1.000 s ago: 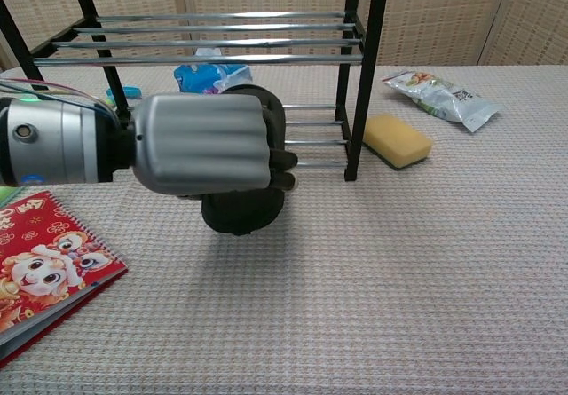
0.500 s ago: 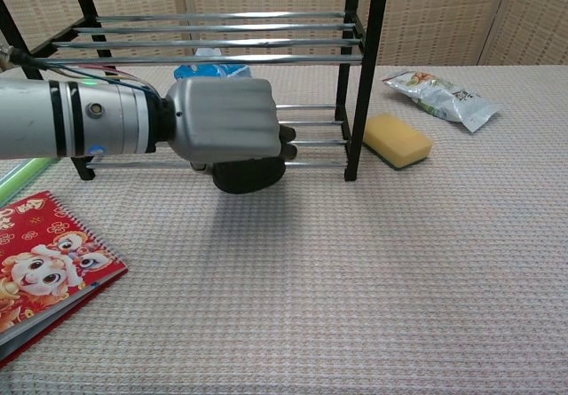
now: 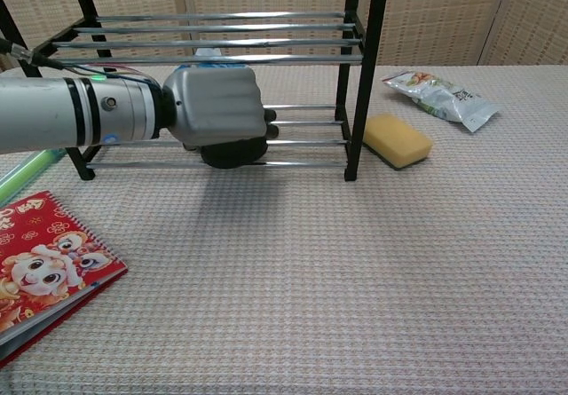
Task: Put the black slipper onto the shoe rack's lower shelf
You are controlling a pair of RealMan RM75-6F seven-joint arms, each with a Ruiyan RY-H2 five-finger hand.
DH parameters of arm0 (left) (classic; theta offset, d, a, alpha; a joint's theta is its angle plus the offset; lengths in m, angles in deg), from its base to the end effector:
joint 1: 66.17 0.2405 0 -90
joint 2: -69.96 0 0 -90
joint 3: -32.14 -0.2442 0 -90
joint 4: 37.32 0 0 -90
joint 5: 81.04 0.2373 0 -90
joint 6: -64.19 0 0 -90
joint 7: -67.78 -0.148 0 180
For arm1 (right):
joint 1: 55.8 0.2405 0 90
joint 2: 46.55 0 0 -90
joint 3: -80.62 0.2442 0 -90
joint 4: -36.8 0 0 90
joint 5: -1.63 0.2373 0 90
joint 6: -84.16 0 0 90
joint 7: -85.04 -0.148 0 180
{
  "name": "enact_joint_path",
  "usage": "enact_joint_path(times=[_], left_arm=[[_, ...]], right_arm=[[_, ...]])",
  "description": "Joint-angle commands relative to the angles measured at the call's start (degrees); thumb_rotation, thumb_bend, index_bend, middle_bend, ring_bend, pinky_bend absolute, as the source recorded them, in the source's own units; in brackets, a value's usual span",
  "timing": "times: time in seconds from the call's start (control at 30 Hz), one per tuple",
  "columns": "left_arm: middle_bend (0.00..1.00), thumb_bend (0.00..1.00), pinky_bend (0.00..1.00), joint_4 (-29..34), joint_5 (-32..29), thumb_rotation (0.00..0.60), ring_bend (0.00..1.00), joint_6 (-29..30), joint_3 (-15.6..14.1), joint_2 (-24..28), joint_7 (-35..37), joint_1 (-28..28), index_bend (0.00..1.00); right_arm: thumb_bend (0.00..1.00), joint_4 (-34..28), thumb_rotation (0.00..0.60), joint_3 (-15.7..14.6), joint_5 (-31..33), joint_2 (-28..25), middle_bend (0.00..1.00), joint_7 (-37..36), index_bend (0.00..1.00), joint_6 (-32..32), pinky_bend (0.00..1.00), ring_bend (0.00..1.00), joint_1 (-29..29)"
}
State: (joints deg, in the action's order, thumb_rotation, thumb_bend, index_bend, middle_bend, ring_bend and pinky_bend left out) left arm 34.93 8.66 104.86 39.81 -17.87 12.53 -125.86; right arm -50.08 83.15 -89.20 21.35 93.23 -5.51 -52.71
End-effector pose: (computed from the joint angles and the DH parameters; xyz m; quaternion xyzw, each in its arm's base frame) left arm -0.0623 0.3840 -0.0629 -0.8665 0.2418 -0.1840 0.3960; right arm -0.3142 -0.1755 0.1223 0.6264 -0.3048 0.3652 0.6176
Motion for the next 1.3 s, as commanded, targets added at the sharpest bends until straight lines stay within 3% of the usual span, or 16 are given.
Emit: enact_joint_path(times=[0.03, 0.33, 0.6, 0.77, 1.07, 1.3], left_arm=[[0.67, 0.22, 0.65, 0.17, -1.48, 0.6, 0.61, 0.2, -0.41, -0.11, -2.07, 0.37, 0.69], [0.39, 0.22, 0.57, 4.79, -9.88, 0.6, 0.31, -0.24, -1.21, 1.39, -13.85, 1.98, 0.49], [0.19, 0.22, 0.45, 9.21, -17.16, 0.6, 0.15, 2.9, -2.65, 2.59, -22.97, 3.13, 0.21], [0.07, 0.22, 0.36, 12.02, -20.21, 0.6, 0.04, 5.69, -3.78, 2.96, -26.79, 3.34, 0.09], [0.04, 0.22, 0.34, 13.96, -22.85, 0.6, 0.02, 7.86, -5.94, 2.97, -28.94, 2.67, 0.05], [0.04, 0.22, 0.33, 14.09, -24.73, 0.6, 0.01, 8.35, -7.3, 2.4, -29.86, 1.57, 0.11]], right_arm=[[0.54, -0.02, 0.6, 0.03, -0.03, 0.01, 0.26, 0.01, 0.15, -0.05, 0.29, 0.13, -0.01], [0.54, -0.1, 0.6, -0.01, -0.1, 0.04, 0.28, 0.01, 0.15, -0.07, 0.28, 0.14, -0.11], [0.54, -0.42, 0.6, -0.16, -0.31, -0.15, 0.28, -0.29, 0.15, -0.1, 0.28, 0.13, -0.23], [0.54, -0.61, 0.6, -0.2, -0.42, -0.22, 0.28, -0.09, 0.15, -0.03, 0.28, 0.13, -0.21], [0.54, -0.8, 0.6, -0.24, -0.49, -0.23, 0.28, 0.07, 0.15, -0.14, 0.28, 0.13, -0.36], [0.54, -0.8, 0.6, -0.27, -0.27, -0.31, 0.29, -0.08, 0.15, -0.03, 0.28, 0.13, -0.48]])
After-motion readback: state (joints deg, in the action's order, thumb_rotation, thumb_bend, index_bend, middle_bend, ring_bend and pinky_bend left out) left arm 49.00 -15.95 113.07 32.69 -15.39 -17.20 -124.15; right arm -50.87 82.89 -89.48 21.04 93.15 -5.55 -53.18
